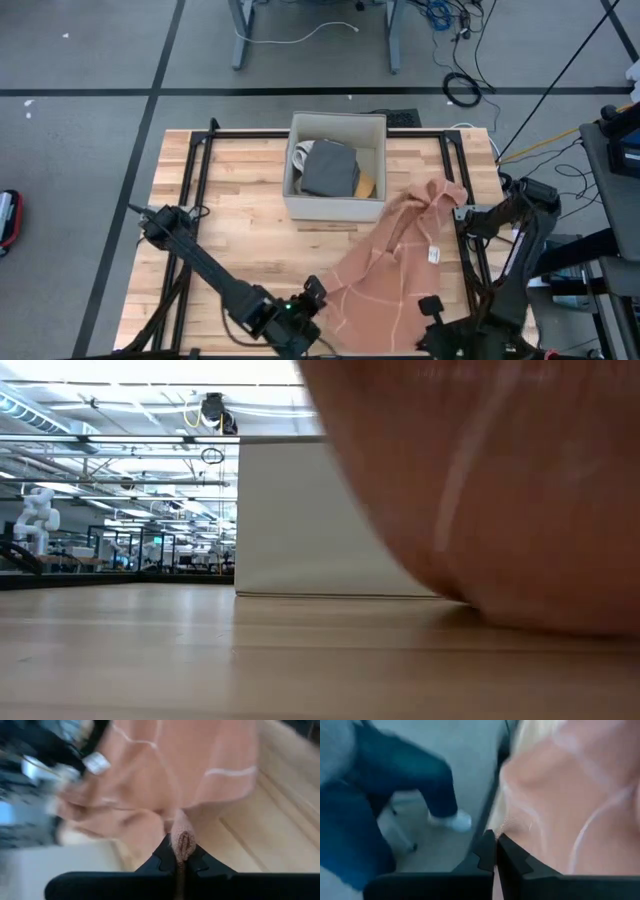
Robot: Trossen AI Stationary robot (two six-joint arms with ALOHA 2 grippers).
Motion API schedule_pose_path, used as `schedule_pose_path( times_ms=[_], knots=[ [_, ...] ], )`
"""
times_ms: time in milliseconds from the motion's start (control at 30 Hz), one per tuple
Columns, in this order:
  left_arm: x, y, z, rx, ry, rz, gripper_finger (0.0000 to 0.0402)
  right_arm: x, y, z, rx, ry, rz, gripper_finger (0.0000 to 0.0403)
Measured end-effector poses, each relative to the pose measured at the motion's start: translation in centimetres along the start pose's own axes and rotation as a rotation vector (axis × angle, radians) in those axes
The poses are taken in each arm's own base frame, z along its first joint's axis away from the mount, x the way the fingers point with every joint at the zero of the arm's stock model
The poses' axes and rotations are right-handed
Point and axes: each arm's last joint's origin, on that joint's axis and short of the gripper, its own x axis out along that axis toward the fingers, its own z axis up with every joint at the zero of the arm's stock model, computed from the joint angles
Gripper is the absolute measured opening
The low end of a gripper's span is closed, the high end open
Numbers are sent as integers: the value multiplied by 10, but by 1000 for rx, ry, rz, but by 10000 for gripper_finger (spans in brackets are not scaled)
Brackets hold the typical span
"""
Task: Fold towel
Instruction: Fold the brown towel with white checkered lines
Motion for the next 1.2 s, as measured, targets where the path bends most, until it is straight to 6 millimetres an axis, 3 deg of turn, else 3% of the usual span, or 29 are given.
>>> schedule_pose_path(
  times_ms=[167, 367, 467, 633, 867, 1200],
  knots=[
    [-51, 29, 27, 73, -8, 259, 0, -59, 6, 45, -170, -222, 23, 0],
    [-117, 56, 45, 63, 92, 681, 0, -122, 5, 77, -347, -392, -50, 0],
    [-140, 63, 47, 35, 175, 840, 0, -144, 5, 88, -406, -441, -73, 0],
    [-172, 68, 52, -48, 108, 853, 0, -168, 3, 102, -483, -501, -74, 0],
    [-190, 64, 55, -83, 54, 843, 0, -185, 1, 112, -586, -553, -113, 0],
    [-194, 60, 57, -34, 17, 797, 0, -206, -4, 122, -611, -606, -117, 0]
  ],
)
